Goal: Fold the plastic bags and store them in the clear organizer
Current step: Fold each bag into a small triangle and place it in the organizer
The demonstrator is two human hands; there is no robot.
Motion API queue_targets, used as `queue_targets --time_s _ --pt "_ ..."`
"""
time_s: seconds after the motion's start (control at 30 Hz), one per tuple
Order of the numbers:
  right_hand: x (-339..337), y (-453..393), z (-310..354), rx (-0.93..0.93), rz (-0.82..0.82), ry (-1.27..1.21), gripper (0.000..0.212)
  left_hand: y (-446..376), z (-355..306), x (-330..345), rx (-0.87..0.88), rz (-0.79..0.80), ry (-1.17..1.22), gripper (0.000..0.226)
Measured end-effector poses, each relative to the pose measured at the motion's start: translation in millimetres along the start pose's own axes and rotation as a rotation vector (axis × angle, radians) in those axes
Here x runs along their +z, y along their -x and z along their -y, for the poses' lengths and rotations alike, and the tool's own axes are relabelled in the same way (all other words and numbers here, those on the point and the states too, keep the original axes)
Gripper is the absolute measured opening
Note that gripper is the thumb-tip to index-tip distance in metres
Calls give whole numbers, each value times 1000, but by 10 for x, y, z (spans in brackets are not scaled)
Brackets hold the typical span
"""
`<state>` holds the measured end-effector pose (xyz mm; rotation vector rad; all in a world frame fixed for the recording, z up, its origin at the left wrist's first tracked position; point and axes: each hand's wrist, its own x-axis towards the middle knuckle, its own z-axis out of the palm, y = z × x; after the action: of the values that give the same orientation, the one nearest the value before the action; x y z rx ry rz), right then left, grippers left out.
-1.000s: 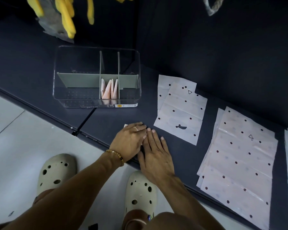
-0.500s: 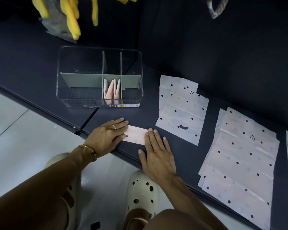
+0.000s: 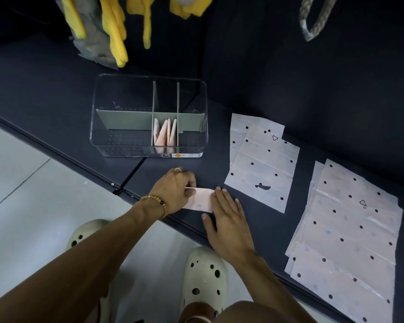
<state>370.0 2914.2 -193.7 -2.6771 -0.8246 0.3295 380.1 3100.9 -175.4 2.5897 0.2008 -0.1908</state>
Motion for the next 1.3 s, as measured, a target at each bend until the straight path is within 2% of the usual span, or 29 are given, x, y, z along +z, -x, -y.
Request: queue_targets --time_s 0.13,0.2,0.27,0.33,0.4,0.43,0.5,0.7,0.8,0.97,1.03,1.17,1.3 --pt "-339 -243 100 26 -121 -187 46 35 -27 -191 92 30 237 8" --pt "-489 -404 171 -49 -124 -134 27 30 -52 -312 130 -3 296 8" --pt "-606 -561 230 -74 -150 -103 20 -2 -51 -423 135 -45 366 10" --pt "-682 -705 265 -22 -220 -179 17 -65 -2 -523 82 -143 475 8" --pt "-717 -826 288 74 -289 -352 12 -164 118 -610 -41 -351 503 6" --pt "-719 -878 298 126 -313 -460 10 -222 189 -643 -115 -440 464 6" --pt "-699 -958 327 214 -354 -637 11 -340 295 -689 -237 -508 334 7" --pt "-630 -1087 416 347 -420 -967 19 -611 279 -719 -362 -391 -77 19" --pt "-654 -1175 468 343 -408 -1022 17 -630 316 -728 -379 -438 -159 24" --pt "-684 -1494 673 337 -351 -942 20 -539 487 -718 -404 -545 -75 9" --pt "-663 -1618 771 338 -350 -760 22 -530 506 -702 -423 -569 -10 8" --pt "-632 -1764 921 257 -367 -357 7 -510 540 -660 -423 -609 66 8" --pt "-549 -1835 1031 212 -207 -253 14 -471 582 -610 -381 -615 131 10"
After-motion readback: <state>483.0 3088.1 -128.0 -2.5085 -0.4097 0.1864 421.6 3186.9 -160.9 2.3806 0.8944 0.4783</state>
